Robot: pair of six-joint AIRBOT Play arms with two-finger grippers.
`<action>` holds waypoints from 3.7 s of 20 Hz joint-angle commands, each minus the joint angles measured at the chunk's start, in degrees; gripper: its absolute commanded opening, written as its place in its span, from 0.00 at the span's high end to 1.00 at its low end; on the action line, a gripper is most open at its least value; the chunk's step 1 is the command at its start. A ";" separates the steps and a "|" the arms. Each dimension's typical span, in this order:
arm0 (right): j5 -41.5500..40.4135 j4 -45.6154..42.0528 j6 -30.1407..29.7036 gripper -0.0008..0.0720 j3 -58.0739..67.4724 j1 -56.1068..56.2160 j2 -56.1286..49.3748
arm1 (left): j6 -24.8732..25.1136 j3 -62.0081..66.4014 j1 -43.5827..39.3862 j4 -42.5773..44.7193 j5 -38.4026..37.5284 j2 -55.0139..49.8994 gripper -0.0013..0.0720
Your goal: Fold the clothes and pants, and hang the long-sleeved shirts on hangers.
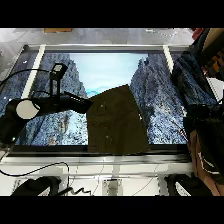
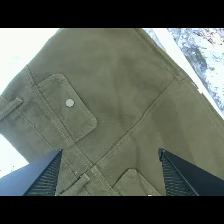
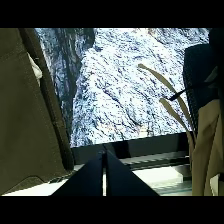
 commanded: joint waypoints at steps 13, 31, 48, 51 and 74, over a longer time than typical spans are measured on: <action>-3.82 -0.22 0.02 0.95 -0.02 0.07 -0.04 | 0.02 0.07 0.07 0.02 0.02 0.02 0.03; -8.87 37.07 -34.64 0.39 -43.19 -19.32 -1.73 | -6.80 -1.09 7.54 20.83 -16.00 0.00 0.04; -28.57 58.69 -34.62 0.36 -50.84 -19.32 -25.40 | -6.16 -18.78 11.50 11.30 -21.94 -0.07 0.20; -28.50 58.95 -39.23 0.75 -50.84 -19.32 -25.40 | -6.19 -18.78 11.50 11.26 -22.67 -0.33 0.20; -40.15 75.03 -45.09 0.95 -50.84 11.15 -25.35 | 18.05 -22.51 30.88 -12.04 -15.80 -21.97 0.23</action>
